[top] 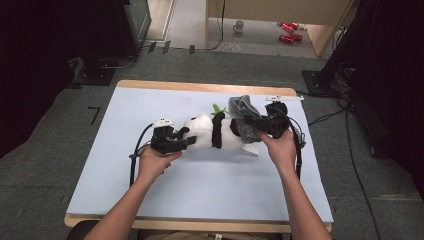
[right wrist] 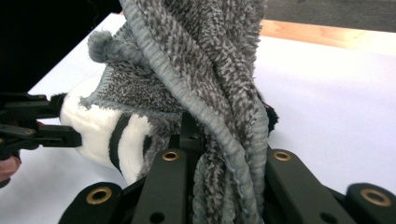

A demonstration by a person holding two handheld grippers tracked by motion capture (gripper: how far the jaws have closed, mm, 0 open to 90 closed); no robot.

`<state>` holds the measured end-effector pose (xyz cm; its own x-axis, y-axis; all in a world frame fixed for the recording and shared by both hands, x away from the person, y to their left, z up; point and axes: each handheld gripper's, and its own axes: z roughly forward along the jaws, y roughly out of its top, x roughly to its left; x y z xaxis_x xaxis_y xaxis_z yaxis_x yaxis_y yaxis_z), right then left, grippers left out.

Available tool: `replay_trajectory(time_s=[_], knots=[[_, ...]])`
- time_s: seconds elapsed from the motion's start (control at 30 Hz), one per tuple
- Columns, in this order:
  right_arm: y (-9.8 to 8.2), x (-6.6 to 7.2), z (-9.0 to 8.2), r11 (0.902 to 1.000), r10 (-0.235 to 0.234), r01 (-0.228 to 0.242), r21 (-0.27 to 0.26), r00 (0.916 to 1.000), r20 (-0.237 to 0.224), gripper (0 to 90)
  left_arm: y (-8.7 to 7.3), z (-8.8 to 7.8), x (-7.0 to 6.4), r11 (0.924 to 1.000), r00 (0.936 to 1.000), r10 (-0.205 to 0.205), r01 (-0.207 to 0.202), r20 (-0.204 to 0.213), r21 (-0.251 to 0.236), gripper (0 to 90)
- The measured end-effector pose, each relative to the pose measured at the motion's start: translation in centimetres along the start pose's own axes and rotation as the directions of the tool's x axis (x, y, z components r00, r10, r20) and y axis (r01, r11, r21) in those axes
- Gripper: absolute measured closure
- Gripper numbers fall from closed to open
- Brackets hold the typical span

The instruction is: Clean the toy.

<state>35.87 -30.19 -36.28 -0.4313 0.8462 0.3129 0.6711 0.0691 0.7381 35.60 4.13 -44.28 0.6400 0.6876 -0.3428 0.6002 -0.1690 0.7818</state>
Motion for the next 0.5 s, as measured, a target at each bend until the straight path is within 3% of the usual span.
replay_trajectory(time_s=[0.1,0.23,0.5], knots=[[0.4,1.0,-0.4,0.9999,-0.013,0.013,-0.006,0.9996,-0.023,77.9,0.0,0.0,-0.2,1.0000,1.0000,0.001,-0.001,-0.007,0.002,52.6],[0.8,3.3,-0.1,0.9987,-0.048,0.046,-0.022,0.9943,-0.095,77.9,-0.1,-0.2,-0.5,1.0000,0.9999,0.007,-0.007,-0.012,0.002,52.7],[0.2,7.5,3.5,0.9910,-0.116,0.127,0.042,0.9712,-0.208,77.9,-0.5,-0.6,-2.3,0.9995,0.9988,0.030,-0.030,-0.038,0.012,53.4]])
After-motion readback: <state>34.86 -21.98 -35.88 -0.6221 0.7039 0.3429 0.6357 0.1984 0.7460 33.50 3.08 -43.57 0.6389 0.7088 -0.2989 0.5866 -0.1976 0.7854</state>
